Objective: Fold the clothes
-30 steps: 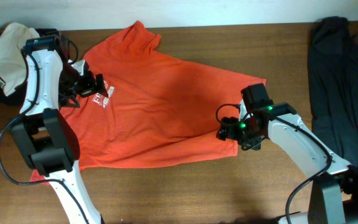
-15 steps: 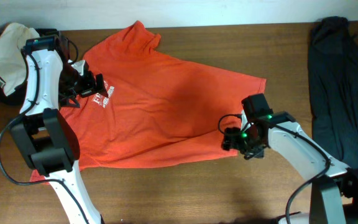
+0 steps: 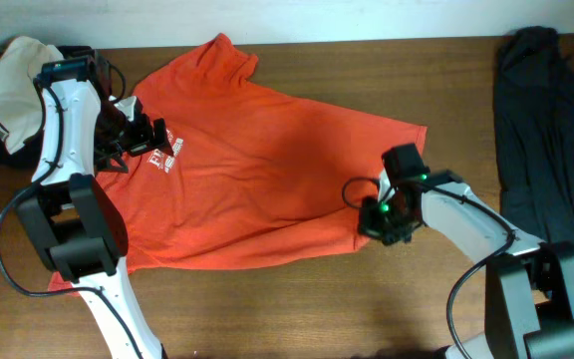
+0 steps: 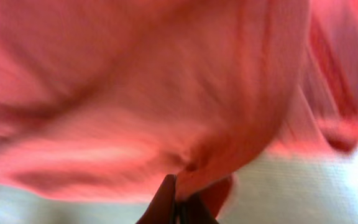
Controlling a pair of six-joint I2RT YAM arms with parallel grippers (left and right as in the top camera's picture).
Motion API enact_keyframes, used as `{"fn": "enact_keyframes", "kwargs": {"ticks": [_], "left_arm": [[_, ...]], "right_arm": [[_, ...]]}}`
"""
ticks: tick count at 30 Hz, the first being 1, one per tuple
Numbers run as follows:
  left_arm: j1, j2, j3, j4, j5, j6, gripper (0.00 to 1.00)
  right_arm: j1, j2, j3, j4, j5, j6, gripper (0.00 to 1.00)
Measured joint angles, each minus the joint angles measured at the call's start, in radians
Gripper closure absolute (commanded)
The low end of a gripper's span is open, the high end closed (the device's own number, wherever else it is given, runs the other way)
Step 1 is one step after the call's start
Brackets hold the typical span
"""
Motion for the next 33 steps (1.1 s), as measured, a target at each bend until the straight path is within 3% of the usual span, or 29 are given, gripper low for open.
{"fn": "enact_keyframes", "kwargs": {"ticks": [6, 7, 9, 10, 11, 13, 17, 22, 28, 33], "left_arm": [[0.0, 0.0, 0.0, 0.003, 0.0, 0.0, 0.01], [0.0, 0.0, 0.0, 0.005, 0.0, 0.0, 0.01], [0.0, 0.0, 0.0, 0.004, 0.0, 0.0, 0.01], [0.0, 0.0, 0.0, 0.004, 0.0, 0.0, 0.01], [0.0, 0.0, 0.0, 0.003, 0.0, 0.0, 0.01], [0.0, 0.0, 0.0, 0.005, 0.0, 0.0, 0.01], [0.0, 0.0, 0.0, 0.008, 0.0, 0.0, 0.01], [0.0, 0.0, 0.0, 0.008, 0.0, 0.0, 0.01], [0.0, 0.0, 0.0, 0.008, 0.0, 0.0, 0.01], [0.0, 0.0, 0.0, 0.007, 0.0, 0.0, 0.01]], "right_arm": [[0.0, 0.036, 0.058, 0.386, -0.014, 0.126, 0.95], [0.0, 0.075, 0.06, 0.456, -0.013, 0.138, 0.88], [-0.002, 0.172, 0.063, 0.52, 0.001, 0.154, 0.32], [-0.006, 0.197, 0.063, 0.517, 0.005, 0.159, 0.19], [-0.011, 0.205, 0.063, 0.509, 0.008, 0.157, 0.15], [-0.026, 0.196, 0.079, 0.462, -0.004, 0.141, 0.14], [-0.077, 0.175, 0.18, 0.17, 0.007, 0.096, 0.13], [-0.078, 0.163, 0.231, 0.021, 0.008, 0.053, 0.19], [-0.035, 0.167, 0.23, 0.031, 0.008, 0.038, 0.41], [0.024, 0.195, 0.227, 0.048, 0.033, 0.042, 0.41]]}}
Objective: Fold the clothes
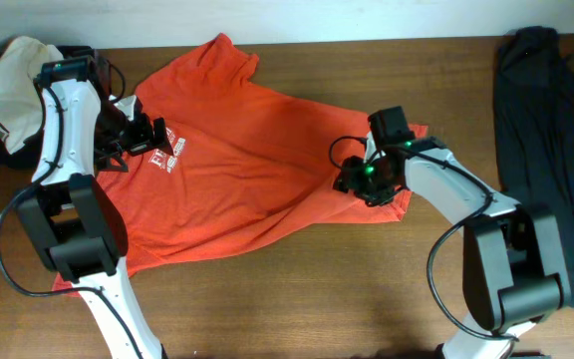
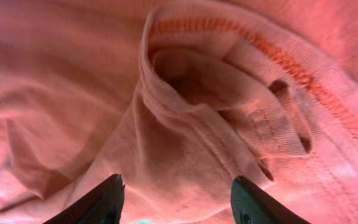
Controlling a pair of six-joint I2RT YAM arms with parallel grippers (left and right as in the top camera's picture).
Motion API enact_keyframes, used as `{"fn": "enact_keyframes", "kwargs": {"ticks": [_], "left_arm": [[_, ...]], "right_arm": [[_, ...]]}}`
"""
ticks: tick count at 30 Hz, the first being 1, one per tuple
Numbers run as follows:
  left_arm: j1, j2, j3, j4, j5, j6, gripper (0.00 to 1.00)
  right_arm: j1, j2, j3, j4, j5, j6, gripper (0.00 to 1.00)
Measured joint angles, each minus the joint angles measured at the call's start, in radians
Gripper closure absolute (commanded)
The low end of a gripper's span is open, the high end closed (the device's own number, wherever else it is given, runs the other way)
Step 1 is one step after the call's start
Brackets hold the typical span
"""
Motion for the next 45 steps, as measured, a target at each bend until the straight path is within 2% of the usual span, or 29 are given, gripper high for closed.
{"fn": "enact_keyframes", "kwargs": {"ticks": [4, 12, 13, 15, 16, 21, 25, 28, 32, 35, 38, 43, 45], "left_arm": [[0.0, 0.0, 0.0, 0.0, 0.0, 0.0, 0.01], [0.0, 0.0, 0.0, 0.001, 0.0, 0.0, 0.01], [0.0, 0.0, 0.0, 0.001, 0.0, 0.0, 0.01], [0.0, 0.0, 0.0, 0.001, 0.0, 0.0, 0.01], [0.0, 0.0, 0.0, 0.001, 0.0, 0.0, 0.01], [0.0, 0.0, 0.0, 0.001, 0.0, 0.0, 0.01], [0.0, 0.0, 0.0, 0.001, 0.0, 0.0, 0.01], [0.0, 0.0, 0.0, 0.001, 0.0, 0.0, 0.01], [0.0, 0.0, 0.0, 0.001, 0.0, 0.0, 0.01], [0.0, 0.0, 0.0, 0.001, 0.0, 0.0, 0.01], [0.0, 0.0, 0.0, 0.001, 0.0, 0.0, 0.01], [0.0, 0.0, 0.0, 0.001, 0.0, 0.0, 0.01], [0.0, 0.0, 0.0, 0.001, 0.0, 0.0, 0.01]], "right_arm": [[0.001, 0.011, -0.001, -0.005, 0.068, 0.007, 0.4], [-0.024, 0.011, -0.002, -0.049, 0.085, 0.01, 0.4], [-0.016, 0.011, -0.002, -0.049, 0.085, 0.012, 0.41], [0.001, 0.011, -0.002, -0.049, 0.085, 0.012, 0.53], [0.007, 0.011, -0.002, -0.048, 0.085, 0.014, 0.55], [0.01, 0.011, -0.002, -0.048, 0.089, 0.021, 0.54], [0.01, 0.02, -0.002, -0.049, 0.097, 0.024, 0.45], [0.01, 0.041, -0.002, -0.051, 0.125, 0.033, 0.44], [0.01, 0.041, -0.002, -0.047, 0.137, 0.032, 0.63], [0.01, 0.043, -0.004, -0.036, 0.141, 0.035, 0.7], [0.009, 0.043, -0.006, -0.027, 0.149, 0.034, 0.83], [0.01, 0.045, -0.006, -0.025, 0.17, 0.034, 0.96], [0.009, 0.045, -0.006, -0.029, 0.175, 0.034, 0.96]]}}
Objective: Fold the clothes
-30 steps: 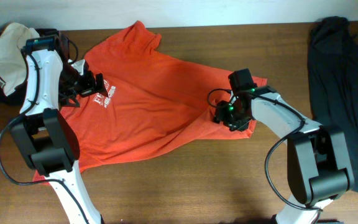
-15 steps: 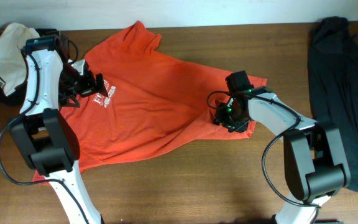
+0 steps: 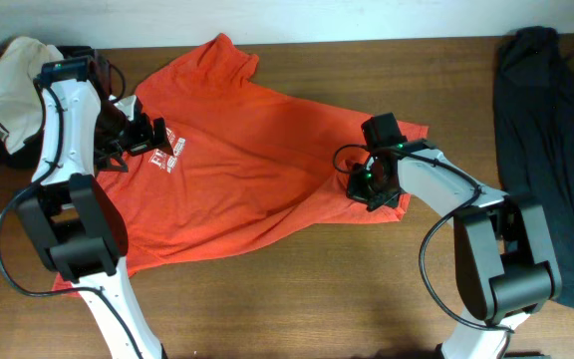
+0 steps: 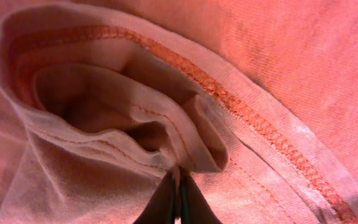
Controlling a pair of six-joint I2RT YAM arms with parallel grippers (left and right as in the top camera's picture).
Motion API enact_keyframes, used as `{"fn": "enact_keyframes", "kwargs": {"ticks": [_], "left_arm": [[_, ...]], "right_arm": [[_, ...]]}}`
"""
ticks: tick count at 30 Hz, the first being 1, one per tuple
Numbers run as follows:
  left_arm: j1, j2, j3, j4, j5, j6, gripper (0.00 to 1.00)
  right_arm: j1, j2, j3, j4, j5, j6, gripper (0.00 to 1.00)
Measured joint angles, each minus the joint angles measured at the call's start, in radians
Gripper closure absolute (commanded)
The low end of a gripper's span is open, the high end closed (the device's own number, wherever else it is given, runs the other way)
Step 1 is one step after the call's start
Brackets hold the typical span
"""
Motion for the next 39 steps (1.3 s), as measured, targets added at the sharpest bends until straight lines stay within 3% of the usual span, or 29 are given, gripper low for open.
{"fn": "enact_keyframes", "kwargs": {"ticks": [8, 15, 19, 24, 29, 39], "left_arm": [[0.0, 0.0, 0.0, -0.042, 0.0, 0.002, 0.01], [0.006, 0.0, 0.0, -0.106, 0.0, 0.002, 0.01], [0.053, -0.037, -0.001, -0.116, 0.0, 0.001, 0.01], [0.113, -0.269, -0.001, -0.197, -0.003, 0.001, 0.01], [0.132, -0.515, -0.027, -0.239, -0.054, 0.0, 0.01], [0.161, -0.993, -0.482, -0.185, -0.071, -0.07, 0.01]], "right_arm": [[0.0, -0.021, 0.109, -0.245, 0.025, 0.0, 0.96], [0.0, -0.22, 0.123, -0.575, 0.106, 0.053, 0.96], [0.0, -0.453, 0.124, -0.733, 0.235, 0.086, 0.96], [0.0, -0.649, 0.107, -0.783, 0.28, 0.1, 0.96], [0.0, -0.69, -0.003, -0.777, 0.279, 0.101, 0.96], [0.0, -0.69, -0.006, -0.74, 0.28, 0.1, 0.96]]}}
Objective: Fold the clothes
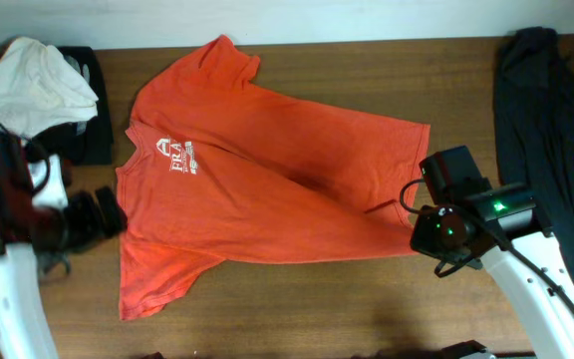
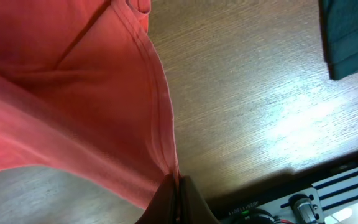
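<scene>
The orange T-shirt lies spread across the wooden table, printed chest to the left and one sleeve at the lower left. My right gripper is at the shirt's lower right corner. In the right wrist view it is shut on the stitched hem of the shirt, which hangs stretched above the table. My left gripper sits blurred against the shirt's left edge, and its jaws cannot be made out.
A white garment lies on a dark item at the back left corner. A dark grey garment covers the right side of the table. The right arm's base shows at the front edge.
My right gripper, shut on a bunched fold mid-right of the shirt, now holds the hem out at the lower right; the shirt lies flatter. The left arm went from the collar to the shirt's left edge.
My right gripper was shut on the shirt's lower right part. Then it stood open over a bunched hem farther back, then shut on that fold. Now the hem is drawn out to the lower right. The left gripper stayed by the collar until now.
</scene>
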Controlling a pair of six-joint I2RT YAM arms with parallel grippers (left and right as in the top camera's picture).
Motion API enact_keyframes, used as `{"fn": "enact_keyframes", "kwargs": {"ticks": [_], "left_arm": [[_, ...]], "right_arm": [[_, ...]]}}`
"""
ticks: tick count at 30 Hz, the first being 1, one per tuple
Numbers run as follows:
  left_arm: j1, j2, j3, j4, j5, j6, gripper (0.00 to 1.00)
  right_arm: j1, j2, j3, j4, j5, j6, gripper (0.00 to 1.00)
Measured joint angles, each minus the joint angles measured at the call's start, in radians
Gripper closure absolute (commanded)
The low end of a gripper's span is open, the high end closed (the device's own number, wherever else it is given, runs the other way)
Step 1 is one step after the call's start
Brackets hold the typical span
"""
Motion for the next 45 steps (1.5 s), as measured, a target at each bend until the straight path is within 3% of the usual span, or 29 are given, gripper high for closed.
{"fn": "enact_keyframes", "kwargs": {"ticks": [4, 7, 11, 18, 24, 37, 41, 45], "left_arm": [[0.005, -0.322, -0.306, 0.144, 0.002, -0.153, 0.01], [0.005, -0.4, -0.492, 0.23, 0.003, -0.212, 0.01], [0.006, -0.276, -0.644, 0.317, 0.002, -0.257, 0.01], [0.058, 0.066, -0.666, 0.399, -0.081, -0.467, 0.01], [0.088, 0.09, -0.798, 0.48, -0.158, -0.704, 0.01], [0.089, 0.089, -1.006, 0.759, -0.134, -0.76, 0.01], [0.089, 0.088, -1.011, 0.793, -0.119, -0.758, 0.36], [0.089, 0.088, -1.015, 0.813, -0.113, -0.766, 0.62]], "right_arm": [[0.0, 0.0, -0.001, 0.011, 0.0, 0.0, 0.96], [0.0, 0.0, -0.001, 0.011, -0.001, -0.001, 0.96], [0.0, 0.0, -0.001, 0.011, 0.0, -0.003, 0.96], [0.0, 0.0, -0.001, 0.01, 0.0, -0.011, 0.96], [0.0, 0.0, -0.001, 0.014, 0.0, -0.019, 0.96], [0.0, 0.0, -0.001, 0.017, -0.008, -0.021, 0.96], [0.0, 0.0, -0.001, 0.018, -0.009, -0.023, 0.96], [0.0, 0.0, -0.001, 0.018, -0.016, -0.023, 0.96]]}}
